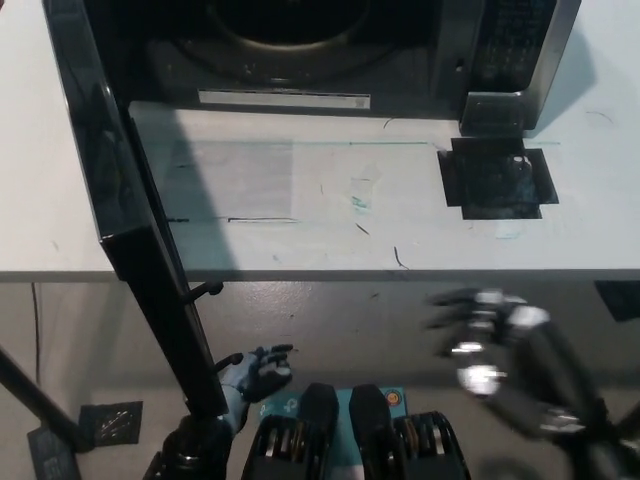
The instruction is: A microwave is kept infront of the robot with its door slightly ajar. The robot uses its right hand to push the door towards the left to open it.
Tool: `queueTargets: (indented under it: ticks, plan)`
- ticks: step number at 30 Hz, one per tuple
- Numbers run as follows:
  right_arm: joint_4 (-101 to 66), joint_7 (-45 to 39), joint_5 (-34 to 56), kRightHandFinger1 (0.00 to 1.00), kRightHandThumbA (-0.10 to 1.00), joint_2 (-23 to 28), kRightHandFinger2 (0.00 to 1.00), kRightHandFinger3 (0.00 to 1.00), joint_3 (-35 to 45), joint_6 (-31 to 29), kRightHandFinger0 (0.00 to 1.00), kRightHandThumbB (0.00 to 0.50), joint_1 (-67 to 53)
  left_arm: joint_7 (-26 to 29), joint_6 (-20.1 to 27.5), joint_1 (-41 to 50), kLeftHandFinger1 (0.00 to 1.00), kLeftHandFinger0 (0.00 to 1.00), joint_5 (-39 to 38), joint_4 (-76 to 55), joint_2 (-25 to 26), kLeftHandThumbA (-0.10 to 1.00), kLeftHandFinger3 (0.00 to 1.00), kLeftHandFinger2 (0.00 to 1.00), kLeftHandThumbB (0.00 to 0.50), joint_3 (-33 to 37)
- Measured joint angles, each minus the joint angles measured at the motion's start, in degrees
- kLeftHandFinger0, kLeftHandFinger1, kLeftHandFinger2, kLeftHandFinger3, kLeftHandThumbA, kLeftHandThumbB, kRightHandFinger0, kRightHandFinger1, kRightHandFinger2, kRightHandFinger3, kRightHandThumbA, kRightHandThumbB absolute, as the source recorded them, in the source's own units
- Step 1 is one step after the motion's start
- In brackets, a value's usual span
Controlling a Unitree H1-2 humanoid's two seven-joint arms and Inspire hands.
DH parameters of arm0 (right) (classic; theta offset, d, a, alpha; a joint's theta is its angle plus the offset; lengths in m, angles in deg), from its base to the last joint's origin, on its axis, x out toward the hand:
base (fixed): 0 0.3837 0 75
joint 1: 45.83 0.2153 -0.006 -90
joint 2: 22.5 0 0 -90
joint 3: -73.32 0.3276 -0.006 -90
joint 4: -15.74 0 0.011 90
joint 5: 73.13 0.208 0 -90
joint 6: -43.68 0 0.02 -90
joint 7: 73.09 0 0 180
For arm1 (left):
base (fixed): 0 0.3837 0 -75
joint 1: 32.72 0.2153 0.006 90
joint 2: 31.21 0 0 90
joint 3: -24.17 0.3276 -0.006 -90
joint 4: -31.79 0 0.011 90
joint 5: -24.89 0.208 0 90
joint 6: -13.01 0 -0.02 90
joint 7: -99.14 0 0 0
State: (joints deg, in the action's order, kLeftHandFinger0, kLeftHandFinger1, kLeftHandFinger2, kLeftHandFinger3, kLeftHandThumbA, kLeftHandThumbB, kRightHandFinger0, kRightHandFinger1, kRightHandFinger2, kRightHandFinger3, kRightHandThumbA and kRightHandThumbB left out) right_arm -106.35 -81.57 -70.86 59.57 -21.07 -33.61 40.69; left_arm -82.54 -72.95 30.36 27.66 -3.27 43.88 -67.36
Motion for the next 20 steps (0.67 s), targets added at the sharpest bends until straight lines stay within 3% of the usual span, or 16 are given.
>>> queueTargets:
  ticks: [3,7,8,13,20]
  plan:
    - [1.5,0.9,2.5,0.37,0.11,-0.1,0.46,0.61,6.1,-0.6,0.34,0.129,-2.4,-0.5,0.2,0.0,0.87,0.89,-1.1,-0.7,-0.3,0.2,0.81,0.9,0.269,-1.1]
    - [7.0,2.5,3.4,0.35,0.07,-0.8,0.44,0.59,12.0,-2.5,0.32,0.128,-3.9,-1.0,0.2,0.1,0.89,0.93,-1.9,-1.2,-0.4,0.18,0.81,0.91,0.252,-1.6]
    - [8.1,3.0,3.4,0.35,0.07,-1.1,0.43,0.58,12.6,-2.9,0.32,0.155,-4.0,-1.1,0.3,0.1,0.89,0.94,-2.2,-1.2,-0.4,0.18,0.81,0.92,0.254,-1.7]
    - [14.4,4.4,3.3,0.34,0.08,-2.9,0.41,0.57,13.9,-4.3,0.34,0.196,-4.0,-1.2,0.3,0.4,0.93,0.95,-2.4,-1.4,-0.4,0.16,0.85,0.95,0.222,-1.8]
    - [23.1,6.3,3.5,0.33,0.11,-5.1,0.41,0.55,15.6,-6.0,0.3,0.206,-2.5,-1.2,0.4,0.5,0.88,0.91,-3.2,-1.9,-0.6,0.16,0.8,0.91,0.214,-2.0]
